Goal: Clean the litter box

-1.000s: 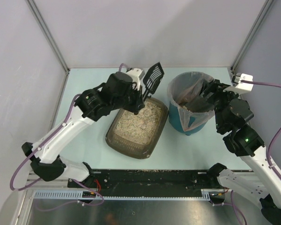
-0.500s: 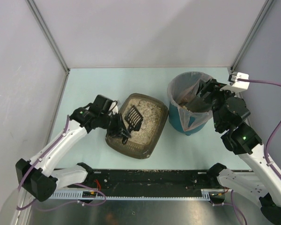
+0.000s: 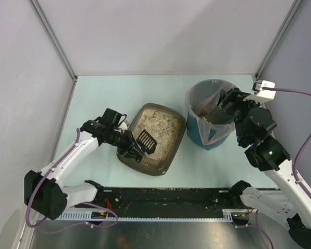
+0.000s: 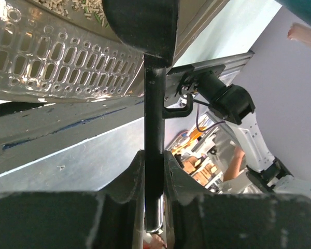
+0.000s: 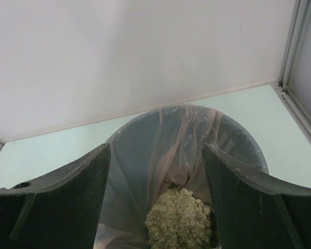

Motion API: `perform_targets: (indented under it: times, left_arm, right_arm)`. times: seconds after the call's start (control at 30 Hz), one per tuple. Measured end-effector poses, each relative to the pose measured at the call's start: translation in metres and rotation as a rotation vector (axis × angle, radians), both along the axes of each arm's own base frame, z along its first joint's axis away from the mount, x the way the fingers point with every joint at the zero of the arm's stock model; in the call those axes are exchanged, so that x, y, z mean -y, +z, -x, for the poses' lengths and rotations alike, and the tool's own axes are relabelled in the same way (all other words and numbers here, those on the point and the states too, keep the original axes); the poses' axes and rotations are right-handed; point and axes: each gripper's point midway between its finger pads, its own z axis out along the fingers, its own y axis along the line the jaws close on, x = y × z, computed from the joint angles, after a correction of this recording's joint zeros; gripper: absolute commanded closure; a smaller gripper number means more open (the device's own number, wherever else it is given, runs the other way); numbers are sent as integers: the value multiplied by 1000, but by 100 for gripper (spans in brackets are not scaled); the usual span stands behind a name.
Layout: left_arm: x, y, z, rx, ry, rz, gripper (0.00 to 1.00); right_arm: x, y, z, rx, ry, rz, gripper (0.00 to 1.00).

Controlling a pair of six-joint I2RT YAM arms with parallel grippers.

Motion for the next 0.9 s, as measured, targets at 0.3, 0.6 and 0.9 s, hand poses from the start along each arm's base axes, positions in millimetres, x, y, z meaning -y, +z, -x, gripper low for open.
perform_targets:
  times: [0.3, 0.6, 0.9]
  left_arm:
    - [2, -11, -9, -127, 54, 11, 100]
    - [7, -19, -8, -220, 56, 27, 100]
    - [9, -30, -10, -276, 36, 34, 100]
  right_arm:
    - [3, -1, 2, -4, -11, 1, 23]
    - [5, -4, 2, -16, -21, 9, 23]
    - [5, -5, 2, -19, -21, 11, 23]
